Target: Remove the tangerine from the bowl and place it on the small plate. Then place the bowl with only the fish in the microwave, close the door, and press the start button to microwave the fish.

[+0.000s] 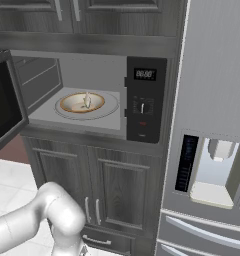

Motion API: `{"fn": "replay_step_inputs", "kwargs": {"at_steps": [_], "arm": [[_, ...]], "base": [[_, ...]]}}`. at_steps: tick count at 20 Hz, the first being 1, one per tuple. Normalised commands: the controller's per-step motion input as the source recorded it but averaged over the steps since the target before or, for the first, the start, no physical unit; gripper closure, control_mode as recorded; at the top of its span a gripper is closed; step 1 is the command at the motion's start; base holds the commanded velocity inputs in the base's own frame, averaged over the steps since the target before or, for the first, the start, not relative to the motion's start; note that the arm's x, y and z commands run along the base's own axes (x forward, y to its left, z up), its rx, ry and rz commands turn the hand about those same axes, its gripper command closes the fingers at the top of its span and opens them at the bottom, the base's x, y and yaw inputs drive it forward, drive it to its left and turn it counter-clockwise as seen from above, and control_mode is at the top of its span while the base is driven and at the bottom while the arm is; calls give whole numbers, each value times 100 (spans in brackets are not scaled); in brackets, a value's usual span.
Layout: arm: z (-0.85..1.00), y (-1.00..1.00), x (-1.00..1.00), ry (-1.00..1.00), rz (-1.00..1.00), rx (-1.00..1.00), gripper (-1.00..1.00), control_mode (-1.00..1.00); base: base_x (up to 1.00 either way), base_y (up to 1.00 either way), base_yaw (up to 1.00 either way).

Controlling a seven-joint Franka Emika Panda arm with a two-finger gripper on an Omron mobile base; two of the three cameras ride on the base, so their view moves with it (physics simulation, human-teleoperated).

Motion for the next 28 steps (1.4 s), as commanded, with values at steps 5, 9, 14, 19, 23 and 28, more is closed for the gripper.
{"fn": "replay_step_inputs", "kwargs": {"at_steps": [5, 9, 14, 19, 23, 28], "arm": [[-6, -100, 0, 0, -4, 8, -100, -100], [-13, -100, 3, 0, -1, 15, -100, -100], [-6, -100, 9, 0, 0, 16, -100, -100], [0, -100, 26, 0, -4, 15, -100, -100], [0, -100, 21, 0, -5, 15, -100, -100], [0, -100, 20, 0, -5, 15, -100, -100]], "base": [[0, 0, 0], [0, 0, 0], [0, 0, 0], [0, 0, 0], [0, 0, 0], [0, 0, 0]]}}
